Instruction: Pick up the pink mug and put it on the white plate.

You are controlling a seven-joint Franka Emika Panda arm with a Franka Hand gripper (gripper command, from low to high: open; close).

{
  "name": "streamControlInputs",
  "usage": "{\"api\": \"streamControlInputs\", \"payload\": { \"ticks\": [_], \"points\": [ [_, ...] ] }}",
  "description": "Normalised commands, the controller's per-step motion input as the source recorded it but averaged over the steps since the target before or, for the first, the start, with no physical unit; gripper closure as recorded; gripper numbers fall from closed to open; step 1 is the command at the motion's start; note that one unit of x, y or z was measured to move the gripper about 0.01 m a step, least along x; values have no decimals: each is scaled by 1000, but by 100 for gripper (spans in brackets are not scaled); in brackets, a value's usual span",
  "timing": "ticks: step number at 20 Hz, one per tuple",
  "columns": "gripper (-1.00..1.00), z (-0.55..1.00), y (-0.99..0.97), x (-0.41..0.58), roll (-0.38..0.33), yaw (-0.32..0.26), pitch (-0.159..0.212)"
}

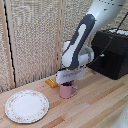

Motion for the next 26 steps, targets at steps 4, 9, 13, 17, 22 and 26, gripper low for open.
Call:
{"api": "streamControlInputs", "payload": {
  "ticks": [4,9,13,17,22,26],
  "points": [
    [100,985,-2,198,3,0,-5],
    [100,993,109,345,11,0,2],
    [100,751,625,306,33,5,70],
    [100,515,871,345,13,12,119],
    [100,386,898,361,9,12,135],
    [100,131,933,347,1,22,131]
  ]
}}
